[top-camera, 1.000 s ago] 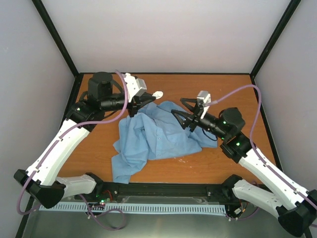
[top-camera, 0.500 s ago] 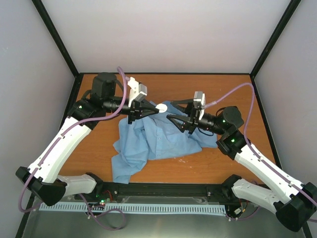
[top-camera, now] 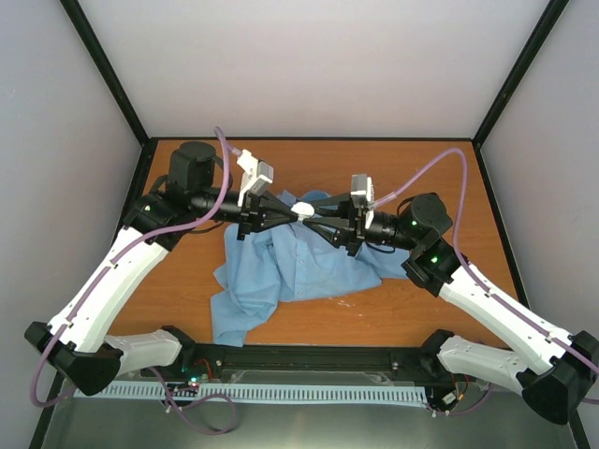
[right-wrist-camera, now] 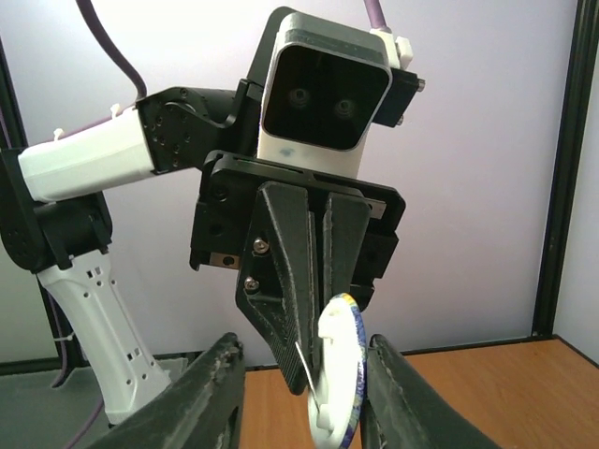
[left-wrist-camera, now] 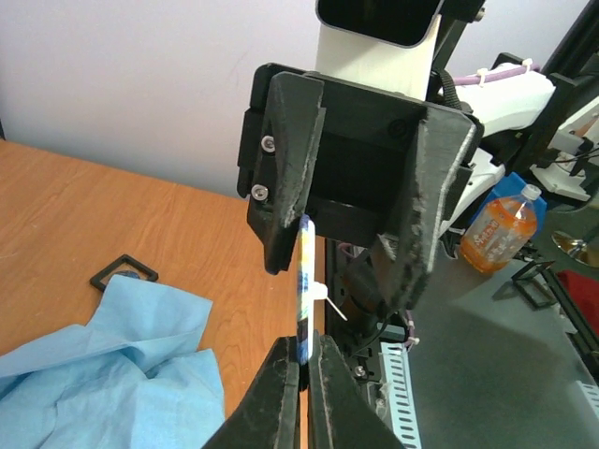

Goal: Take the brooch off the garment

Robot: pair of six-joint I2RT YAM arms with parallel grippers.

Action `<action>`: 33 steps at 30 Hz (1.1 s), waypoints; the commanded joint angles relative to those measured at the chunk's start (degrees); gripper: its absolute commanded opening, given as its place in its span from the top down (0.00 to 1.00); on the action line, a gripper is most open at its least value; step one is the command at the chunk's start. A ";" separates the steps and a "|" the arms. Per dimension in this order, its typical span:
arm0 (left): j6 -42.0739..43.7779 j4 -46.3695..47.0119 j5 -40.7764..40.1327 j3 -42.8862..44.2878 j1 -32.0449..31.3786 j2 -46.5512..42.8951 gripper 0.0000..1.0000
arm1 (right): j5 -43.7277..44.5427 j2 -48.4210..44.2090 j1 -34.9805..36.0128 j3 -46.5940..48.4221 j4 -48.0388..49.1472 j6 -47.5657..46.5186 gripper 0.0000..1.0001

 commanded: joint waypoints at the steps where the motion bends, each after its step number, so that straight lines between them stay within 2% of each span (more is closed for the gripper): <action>1: -2.22 1.19 1.85 2.99 -0.25 -0.11 0.99 | -0.76 -0.39 0.58 1.22 2.40 0.47 0.70; 5: -2.16 0.61 2.03 4.23 -0.22 0.86 0.99 | -1.13 -0.29 0.61 2.02 1.99 0.75 0.75; 9: -2.34 0.84 2.08 4.15 -0.24 0.57 0.99 | -0.71 -0.94 0.67 1.91 0.99 -0.10 0.72; 15: -2.79 1.22 2.41 4.92 -0.24 1.04 0.99 | -0.31 -0.92 0.67 2.15 0.39 -0.26 0.74; 27: -2.33 1.23 2.27 5.07 -0.24 1.26 0.99 | 3.01 0.06 0.85 2.31 2.06 0.72 0.88; 33: -1.66 0.74 1.81 4.90 -0.24 1.02 0.99 | 5.26 0.54 1.42 2.24 1.89 1.07 0.91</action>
